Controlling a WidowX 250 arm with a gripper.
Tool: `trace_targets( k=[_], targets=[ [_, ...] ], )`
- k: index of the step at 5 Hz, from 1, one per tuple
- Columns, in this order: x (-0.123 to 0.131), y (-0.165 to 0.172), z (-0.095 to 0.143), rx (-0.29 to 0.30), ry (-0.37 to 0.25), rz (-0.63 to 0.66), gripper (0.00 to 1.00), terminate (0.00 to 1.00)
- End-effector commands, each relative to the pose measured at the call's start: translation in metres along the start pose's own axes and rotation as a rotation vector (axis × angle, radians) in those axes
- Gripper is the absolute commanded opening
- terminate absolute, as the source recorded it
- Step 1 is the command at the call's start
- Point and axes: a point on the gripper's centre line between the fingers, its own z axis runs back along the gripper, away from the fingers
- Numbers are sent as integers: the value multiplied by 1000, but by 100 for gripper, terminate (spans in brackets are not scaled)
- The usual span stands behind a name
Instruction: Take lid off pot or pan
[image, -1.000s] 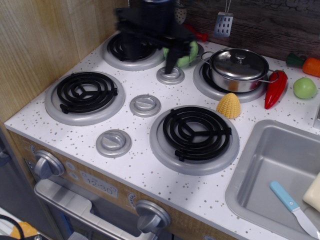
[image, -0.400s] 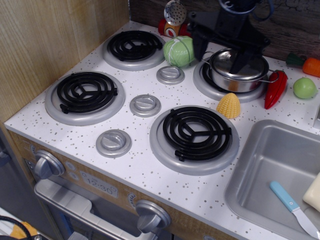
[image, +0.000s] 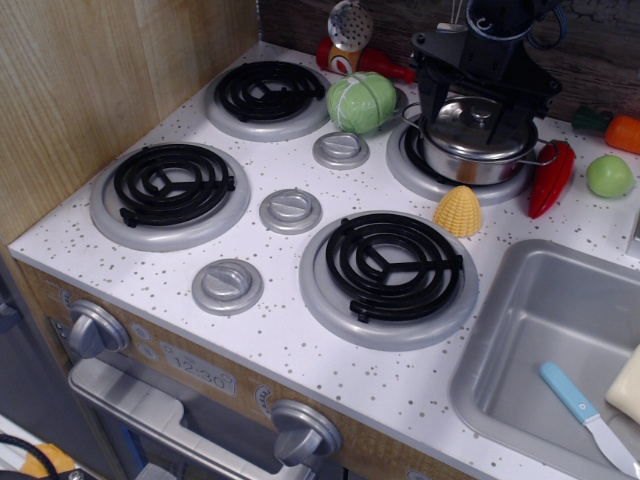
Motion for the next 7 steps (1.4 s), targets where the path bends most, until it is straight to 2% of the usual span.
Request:
trace_targets(
  k=[1, 2, 4, 5, 6, 7],
  targets=[
    [29, 1, -4, -52, -89, -21, 100, 0],
    [42, 2, -14, -71, -102, -44, 100, 0],
    [54, 3, -18, -84, -106, -56, 100, 0],
    [54, 4, -24, -114, -84, -40, 100, 0],
    [53, 4, -29, -127, -77, -37, 0, 0],
    [51, 3, -31, -132, -70, -33, 0, 0]
  ],
)
